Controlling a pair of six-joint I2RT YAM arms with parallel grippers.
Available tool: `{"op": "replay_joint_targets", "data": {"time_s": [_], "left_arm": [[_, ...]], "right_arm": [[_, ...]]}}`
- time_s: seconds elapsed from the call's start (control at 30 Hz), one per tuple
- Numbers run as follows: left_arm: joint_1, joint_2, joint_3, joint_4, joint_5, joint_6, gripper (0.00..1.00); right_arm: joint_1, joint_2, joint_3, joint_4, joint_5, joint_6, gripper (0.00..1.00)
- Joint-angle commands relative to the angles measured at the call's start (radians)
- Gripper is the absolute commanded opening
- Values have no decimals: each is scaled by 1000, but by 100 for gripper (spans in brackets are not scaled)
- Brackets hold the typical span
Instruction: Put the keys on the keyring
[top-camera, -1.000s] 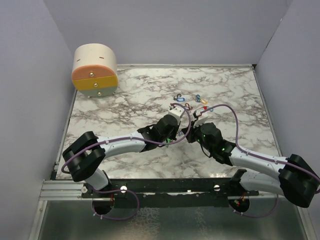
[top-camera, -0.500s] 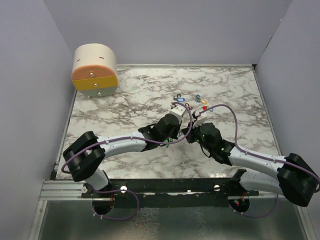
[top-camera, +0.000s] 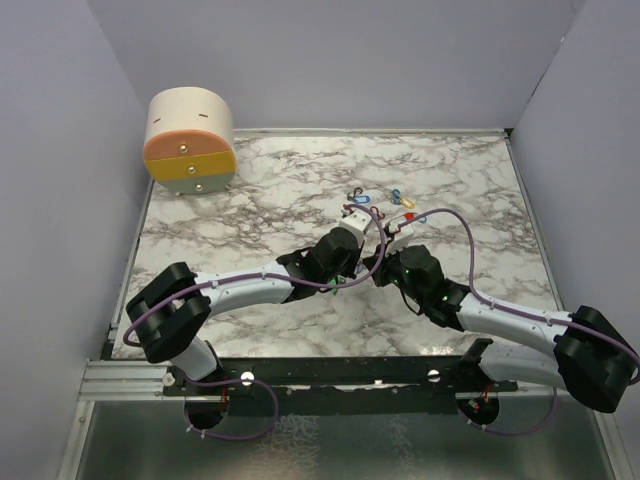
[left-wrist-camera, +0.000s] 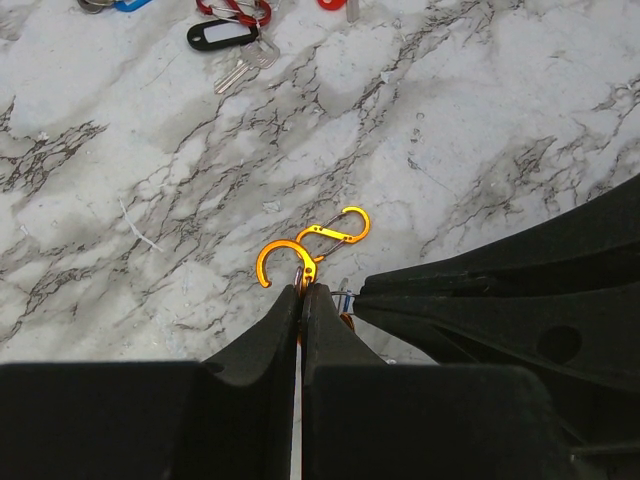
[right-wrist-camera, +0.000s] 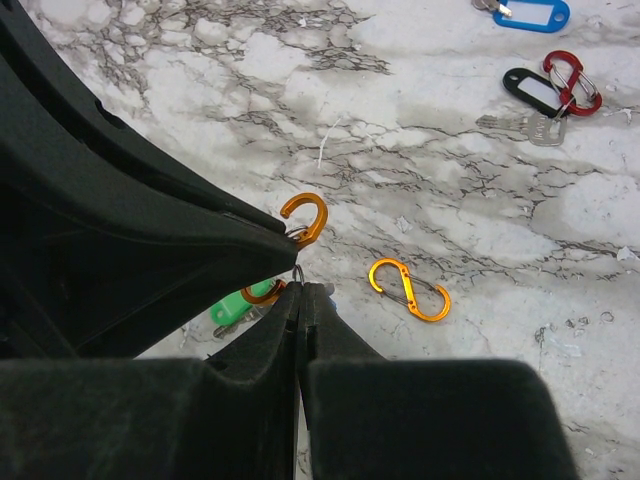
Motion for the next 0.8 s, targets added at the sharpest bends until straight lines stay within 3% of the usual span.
{"op": "replay_joint_targets", "data": {"time_s": [0.0, 0.77], "left_arm": [[-4, 9, 28, -4, -2, 11, 0], [-6, 34, 60, -11, -31, 30, 0]], "right_arm": [[6, -20, 15, 39, -13, -10, 1], [5, -29, 7, 41, -45, -14, 1]]}}
